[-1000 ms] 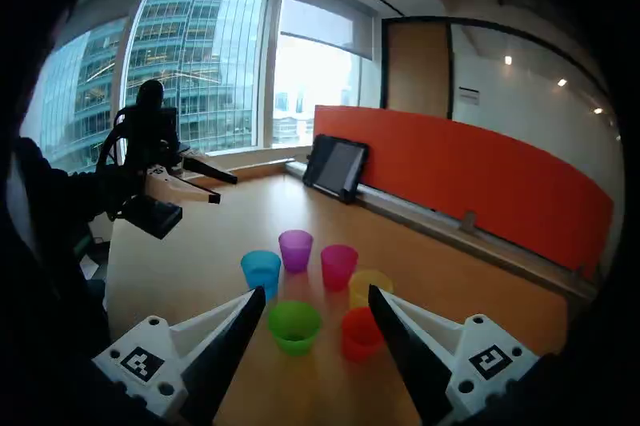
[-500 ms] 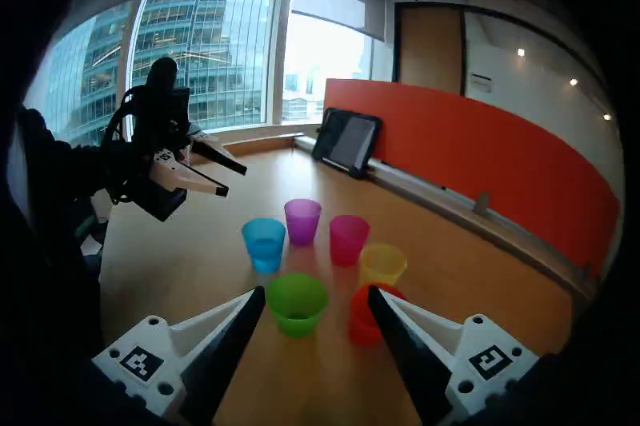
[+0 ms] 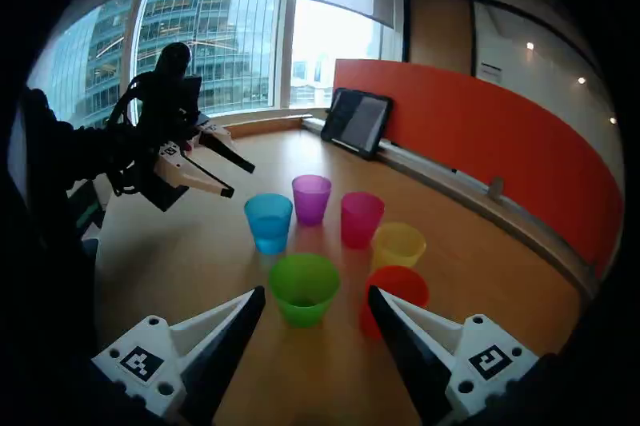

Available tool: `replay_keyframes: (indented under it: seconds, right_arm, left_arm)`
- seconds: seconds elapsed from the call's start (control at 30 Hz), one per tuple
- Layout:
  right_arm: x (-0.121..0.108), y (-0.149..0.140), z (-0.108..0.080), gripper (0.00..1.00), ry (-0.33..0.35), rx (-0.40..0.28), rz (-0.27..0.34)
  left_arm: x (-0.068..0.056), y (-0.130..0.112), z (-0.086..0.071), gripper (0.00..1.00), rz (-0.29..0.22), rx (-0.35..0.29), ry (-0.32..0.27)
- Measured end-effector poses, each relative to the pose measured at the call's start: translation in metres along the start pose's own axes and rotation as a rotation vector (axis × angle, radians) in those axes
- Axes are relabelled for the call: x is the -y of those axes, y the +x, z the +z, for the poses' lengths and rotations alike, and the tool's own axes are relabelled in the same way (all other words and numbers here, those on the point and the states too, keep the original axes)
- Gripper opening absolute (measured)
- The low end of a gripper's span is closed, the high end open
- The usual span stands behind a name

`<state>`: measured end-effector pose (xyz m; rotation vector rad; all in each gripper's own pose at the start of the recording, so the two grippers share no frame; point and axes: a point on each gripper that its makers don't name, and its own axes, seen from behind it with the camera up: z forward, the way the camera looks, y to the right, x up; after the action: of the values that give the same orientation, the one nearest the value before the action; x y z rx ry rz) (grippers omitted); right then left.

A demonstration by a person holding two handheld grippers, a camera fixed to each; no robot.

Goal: Pour water

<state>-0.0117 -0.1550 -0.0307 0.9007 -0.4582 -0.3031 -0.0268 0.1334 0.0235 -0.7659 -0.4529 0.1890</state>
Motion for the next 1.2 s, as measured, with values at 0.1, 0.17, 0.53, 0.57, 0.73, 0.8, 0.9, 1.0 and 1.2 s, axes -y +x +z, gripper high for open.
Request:
replay_keyframes:
  seconds: [0.1,0.17,0.53,0.57,0.73,0.8,0.9,1.0,1.2]
  right_arm:
    - [0.001,-0.006,0.005,1.00,0.005,0.013,0.000]
    - [0.002,-0.009,0.008,1.00,0.008,0.020,0.000]
    - [0.006,-0.025,0.026,1.00,0.025,0.049,-0.003]
    - [0.006,-0.026,0.027,1.00,0.026,0.052,-0.003]
    - [0.003,-0.036,0.034,1.00,0.014,0.074,-0.012]
    - [0.003,-0.038,0.037,1.00,0.011,0.080,-0.015]
    - [0.004,-0.041,0.041,1.00,0.017,0.088,-0.012]
    - [0.005,-0.043,0.044,1.00,0.023,0.092,-0.007]
    - [0.005,-0.044,0.052,1.00,0.030,0.092,-0.003]
  left_arm:
    - [0.000,-0.006,0.003,0.96,0.001,0.014,-0.004]
    - [0.001,-0.009,0.005,0.96,0.006,0.024,-0.004]
    - [-0.008,-0.024,0.021,0.96,0.017,0.079,-0.043]
    - [-0.008,-0.025,0.023,0.96,0.019,0.084,-0.045]
    - [-0.009,-0.029,0.032,0.96,0.023,0.106,-0.056]
    - [-0.009,-0.030,0.035,0.96,0.022,0.112,-0.060]
    - [-0.010,-0.031,0.040,0.96,0.020,0.121,-0.070]
    - [-0.012,-0.031,0.045,0.96,0.022,0.125,-0.077]
    - [-0.014,-0.032,0.054,0.96,0.033,0.134,-0.085]
